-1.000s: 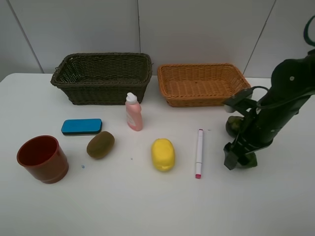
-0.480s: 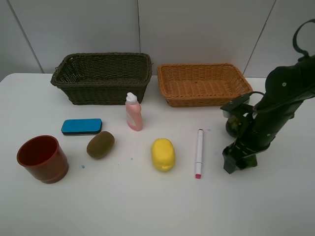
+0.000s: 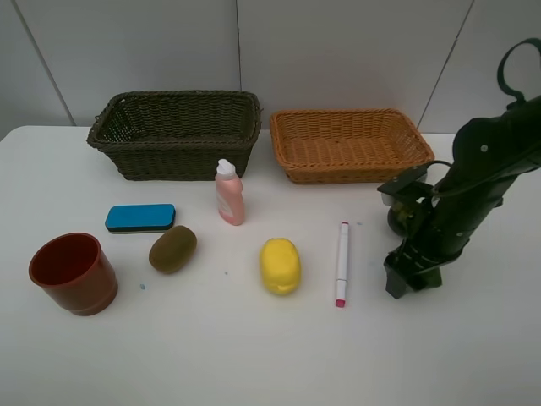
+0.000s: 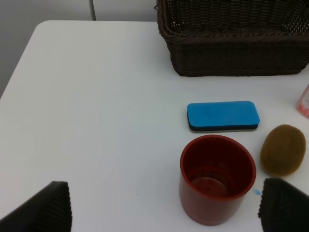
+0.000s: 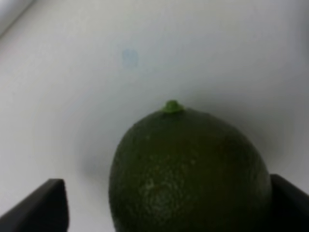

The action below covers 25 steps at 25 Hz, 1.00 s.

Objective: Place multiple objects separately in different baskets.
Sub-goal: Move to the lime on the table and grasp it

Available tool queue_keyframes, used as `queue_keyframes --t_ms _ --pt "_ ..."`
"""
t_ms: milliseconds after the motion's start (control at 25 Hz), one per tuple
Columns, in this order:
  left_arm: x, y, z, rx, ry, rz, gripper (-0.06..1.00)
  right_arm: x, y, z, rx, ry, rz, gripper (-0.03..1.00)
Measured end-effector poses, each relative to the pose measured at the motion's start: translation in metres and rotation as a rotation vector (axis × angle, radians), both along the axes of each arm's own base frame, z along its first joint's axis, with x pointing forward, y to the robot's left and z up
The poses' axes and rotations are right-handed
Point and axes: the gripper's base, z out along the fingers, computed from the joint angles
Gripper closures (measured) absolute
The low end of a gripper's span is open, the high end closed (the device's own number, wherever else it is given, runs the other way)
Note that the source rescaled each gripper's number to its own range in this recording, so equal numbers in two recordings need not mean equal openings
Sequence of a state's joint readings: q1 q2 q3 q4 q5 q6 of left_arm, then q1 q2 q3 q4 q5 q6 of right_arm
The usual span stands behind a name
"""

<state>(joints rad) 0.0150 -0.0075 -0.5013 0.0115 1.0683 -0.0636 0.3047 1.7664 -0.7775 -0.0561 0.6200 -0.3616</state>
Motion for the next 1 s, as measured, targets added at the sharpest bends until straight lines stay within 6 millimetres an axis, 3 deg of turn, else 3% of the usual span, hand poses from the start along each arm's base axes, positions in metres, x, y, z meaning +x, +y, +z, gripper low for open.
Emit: queue_keyframes --t_ms 80,1000 --pt "0.0000 0.0000 0.0000 0.000 0.000 0.000 -0.05 0.0001 0.0000 0.0000 0.000 -0.001 -0.002 0.41" --pt "0.0000 0.0000 0.0000 0.000 0.000 0.000 -0.05 0.0001 0.0001 0.0000 0.001 -0.002 -0.004 0.40"
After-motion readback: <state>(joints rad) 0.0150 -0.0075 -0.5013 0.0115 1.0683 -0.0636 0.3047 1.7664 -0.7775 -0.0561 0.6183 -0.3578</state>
